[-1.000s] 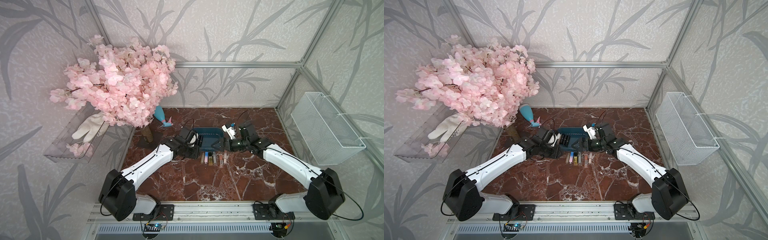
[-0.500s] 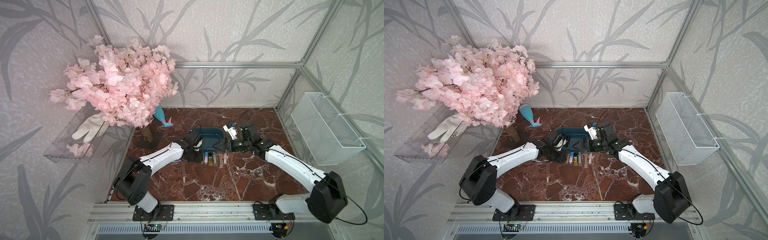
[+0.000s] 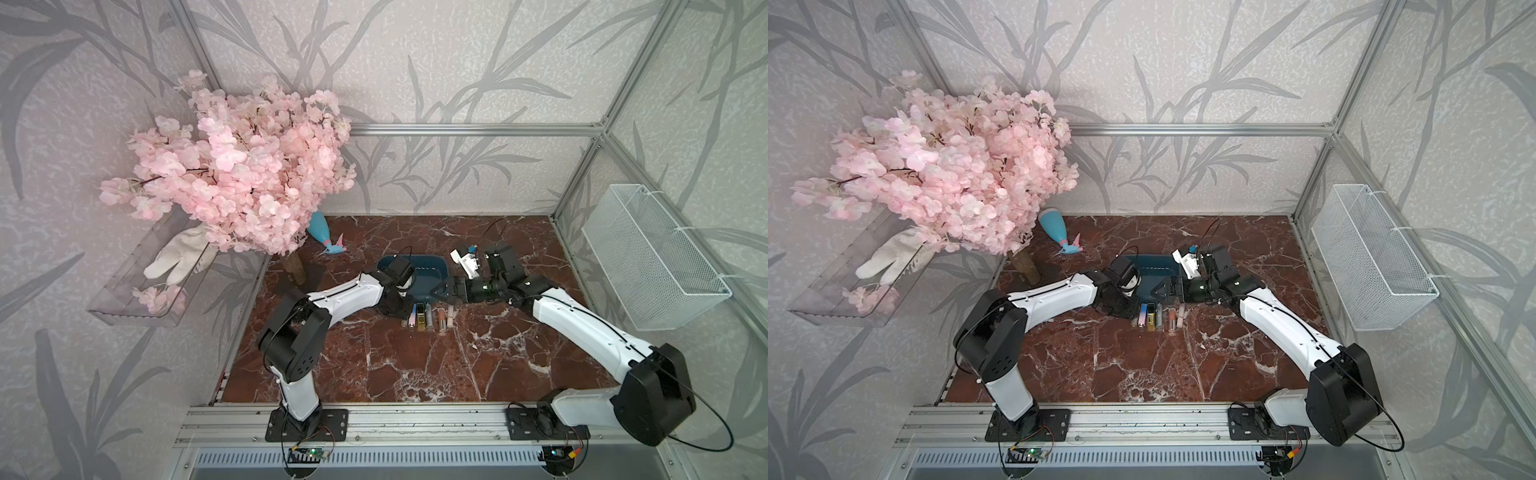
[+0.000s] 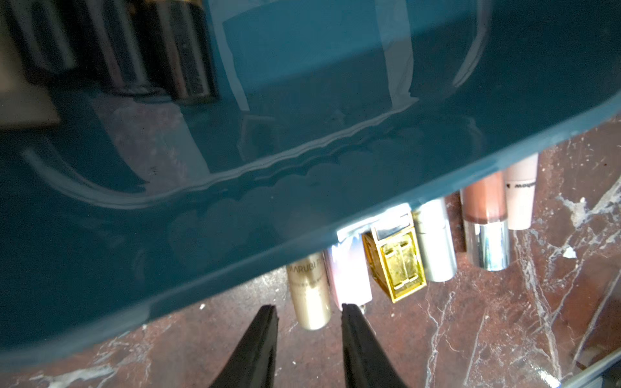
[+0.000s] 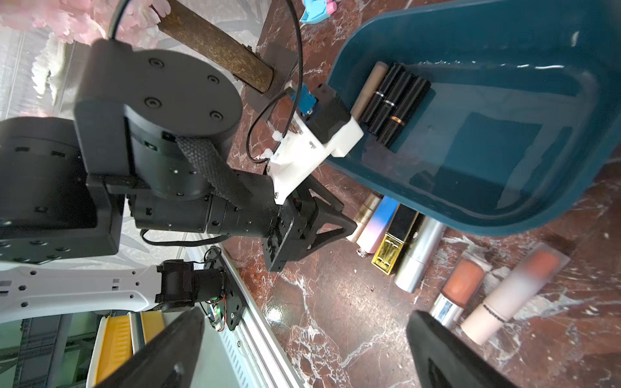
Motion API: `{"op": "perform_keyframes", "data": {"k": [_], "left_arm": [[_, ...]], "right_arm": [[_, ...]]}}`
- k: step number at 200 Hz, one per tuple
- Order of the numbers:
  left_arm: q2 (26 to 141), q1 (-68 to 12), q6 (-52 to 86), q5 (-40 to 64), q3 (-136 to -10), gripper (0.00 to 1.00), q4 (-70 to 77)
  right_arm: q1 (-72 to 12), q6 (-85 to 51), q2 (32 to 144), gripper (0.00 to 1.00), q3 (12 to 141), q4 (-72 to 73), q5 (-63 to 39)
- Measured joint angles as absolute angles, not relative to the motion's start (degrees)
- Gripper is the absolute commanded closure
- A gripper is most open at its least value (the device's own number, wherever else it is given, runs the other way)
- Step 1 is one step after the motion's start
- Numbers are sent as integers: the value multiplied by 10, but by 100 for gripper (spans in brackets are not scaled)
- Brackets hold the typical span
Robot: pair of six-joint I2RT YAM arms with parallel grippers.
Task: Put the lipstick into the storage box
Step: Pick up the lipstick at the center of the board.
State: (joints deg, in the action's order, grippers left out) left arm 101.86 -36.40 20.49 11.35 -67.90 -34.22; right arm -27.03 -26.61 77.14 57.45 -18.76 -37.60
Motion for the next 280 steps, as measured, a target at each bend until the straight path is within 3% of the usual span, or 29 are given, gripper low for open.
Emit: {"op": "perform_keyframes", "data": {"k": [248, 280], "left_arm": [[1096, -386, 208, 57, -721, 66, -368], [1097, -386, 212, 55, -721, 75, -369]], "right_arm": [[-226, -249, 768, 1, 574, -200, -415], [-226, -249, 768, 1, 574, -200, -417]]}}
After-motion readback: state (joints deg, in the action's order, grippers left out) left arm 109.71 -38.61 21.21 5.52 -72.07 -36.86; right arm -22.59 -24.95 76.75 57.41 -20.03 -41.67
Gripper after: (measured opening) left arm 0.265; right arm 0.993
